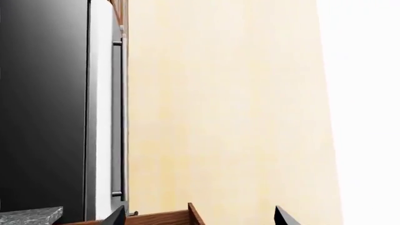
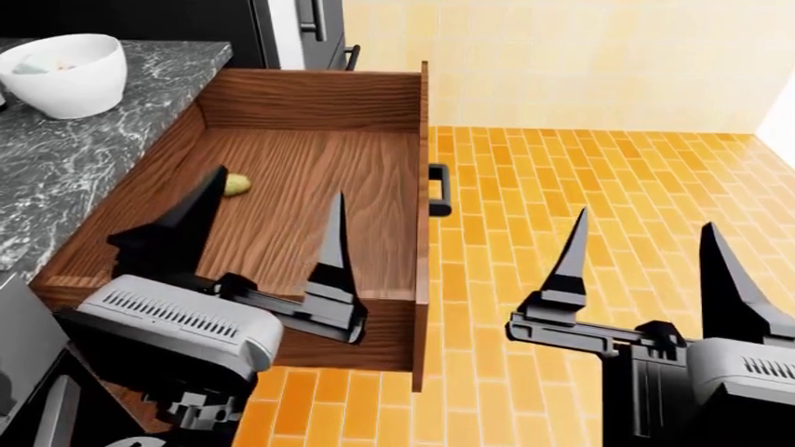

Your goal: Place the bar in the bowl and close the drawer.

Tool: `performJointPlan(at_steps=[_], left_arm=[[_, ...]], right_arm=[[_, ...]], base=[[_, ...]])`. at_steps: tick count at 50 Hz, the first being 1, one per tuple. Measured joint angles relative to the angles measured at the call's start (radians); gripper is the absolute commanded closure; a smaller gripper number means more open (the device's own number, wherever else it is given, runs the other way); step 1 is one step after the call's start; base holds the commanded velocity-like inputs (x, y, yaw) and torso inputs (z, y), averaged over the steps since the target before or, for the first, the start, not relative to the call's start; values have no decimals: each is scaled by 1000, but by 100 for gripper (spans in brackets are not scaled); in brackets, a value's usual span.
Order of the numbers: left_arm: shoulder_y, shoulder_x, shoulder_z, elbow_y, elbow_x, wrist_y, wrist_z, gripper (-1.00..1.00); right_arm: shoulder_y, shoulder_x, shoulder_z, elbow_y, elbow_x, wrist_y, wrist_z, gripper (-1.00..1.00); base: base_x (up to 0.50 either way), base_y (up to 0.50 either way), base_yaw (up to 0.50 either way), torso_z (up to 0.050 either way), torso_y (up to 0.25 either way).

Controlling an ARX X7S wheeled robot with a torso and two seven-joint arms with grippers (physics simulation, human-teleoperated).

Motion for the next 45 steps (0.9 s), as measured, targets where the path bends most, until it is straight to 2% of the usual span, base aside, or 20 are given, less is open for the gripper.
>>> performJointPlan(at_steps=[45], left_arm=[[35,-30,-21,6,-35,22,-1,-100]], right_arm=[[104,-34,-67,-31,2,152,11,-100]], base=[[8,-161,0,0,0]])
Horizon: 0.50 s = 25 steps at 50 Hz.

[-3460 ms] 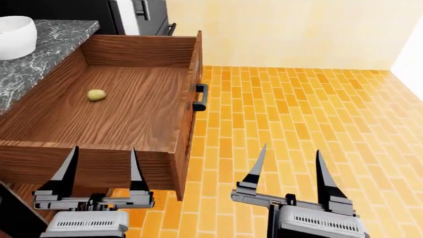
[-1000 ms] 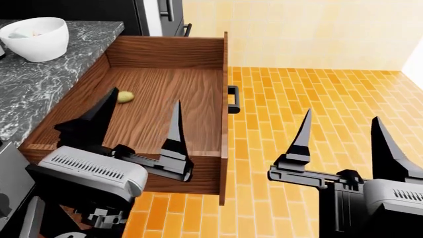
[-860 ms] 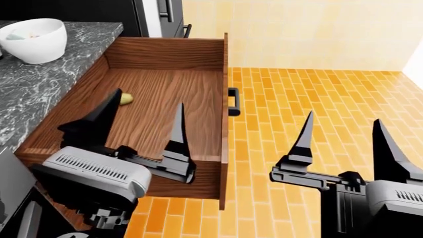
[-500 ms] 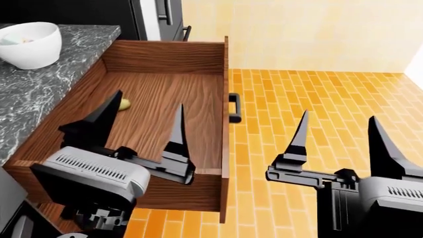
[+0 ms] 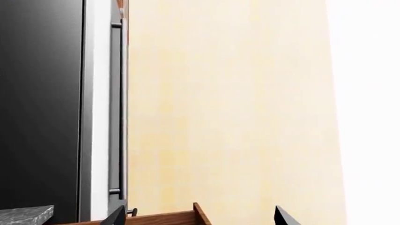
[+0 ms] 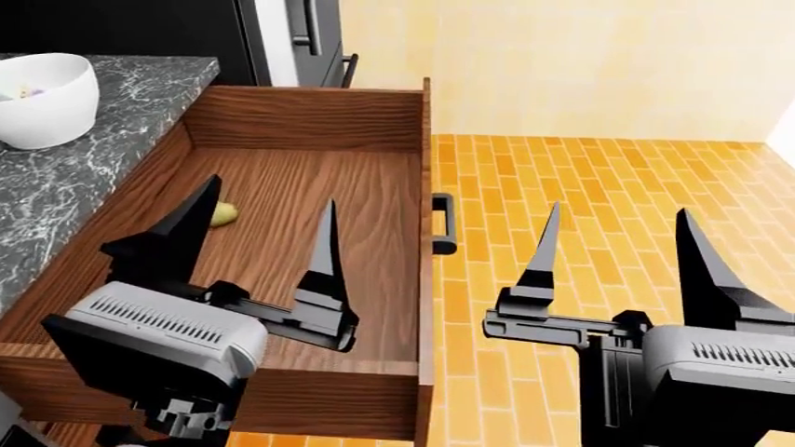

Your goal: Place the bar in the bowl and close the drawer.

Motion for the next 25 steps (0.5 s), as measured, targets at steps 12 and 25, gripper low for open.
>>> performJointPlan(at_steps=[12,25], left_arm=[[2,-5,2,6,-1,-4,-5,-100],[7,-8,5,3,2,2,-4,-100]], right_arm=[[-2,3,-2,5,1,-11,0,-100],[-2,4,-4,13,1,-23,-3,-100]], base=[[9,-172,0,0,0],[9,-173,0,0,0]])
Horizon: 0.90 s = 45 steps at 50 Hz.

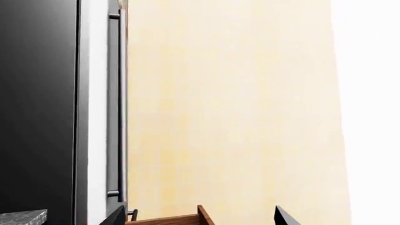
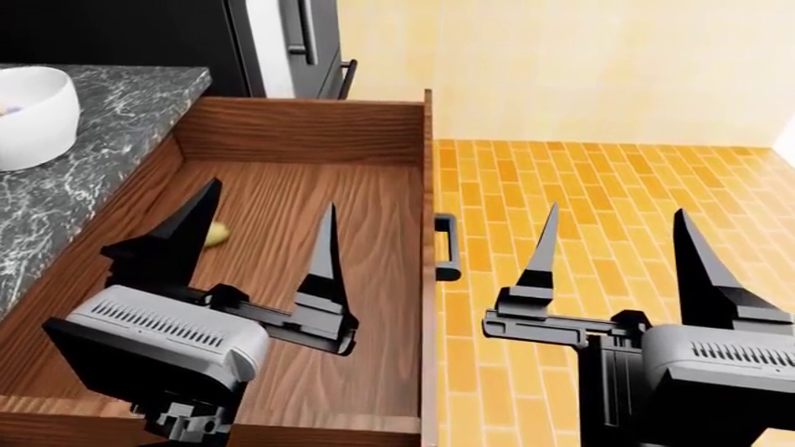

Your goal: Place the bar in the bowl and close the drawer.

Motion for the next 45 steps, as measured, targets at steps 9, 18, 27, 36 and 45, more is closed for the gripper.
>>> performJointPlan(at_steps=[9,18,27,36,45], left_arm=[[4,-4,-2,-1,-1,6,-1,-100],[9,-10,-4,7,-2,8,-3,-100],[15,-20,-7,26,-4,3,-12,-100],[25,-32,-9,43,1,4,-18,-100],[43,-48,-15,50,13,12,-25,-100]], right_arm=[[6,-2,-4,4,0,2,-1,-100],[15,-4,-9,-2,3,15,2,-100],[26,-3,2,-3,26,24,2,-100],[25,12,68,37,112,13,-1,-100],[12,31,154,129,220,1,-6,-100]], base=[[7,-134,0,0,0],[0,0,0,0,0],[0,0,0,0,0],[0,0,0,0,0],[0,0,0,0,0]])
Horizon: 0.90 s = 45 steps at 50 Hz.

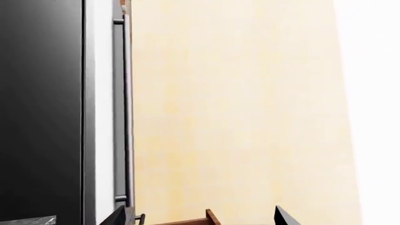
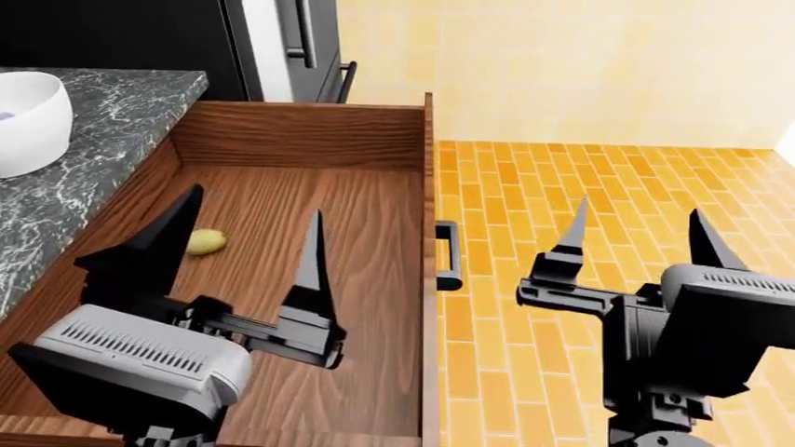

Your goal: Place the bar in the bowl and close the drawer.

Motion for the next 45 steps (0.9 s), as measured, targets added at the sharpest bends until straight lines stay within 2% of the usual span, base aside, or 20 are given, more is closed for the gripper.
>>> performJointPlan(at_steps=[19,45], left_arm=[[37,-23,-20,0,18,38,-9,-100],[54,-35,-31,8,12,60,-14,-100]], right_arm=[[-104,22,136,219,142,-52,-4,-100],[-130,-31,156,493,221,-49,-64,-100]], base=[[0,0,0,0,0],[0,0,0,0,0]])
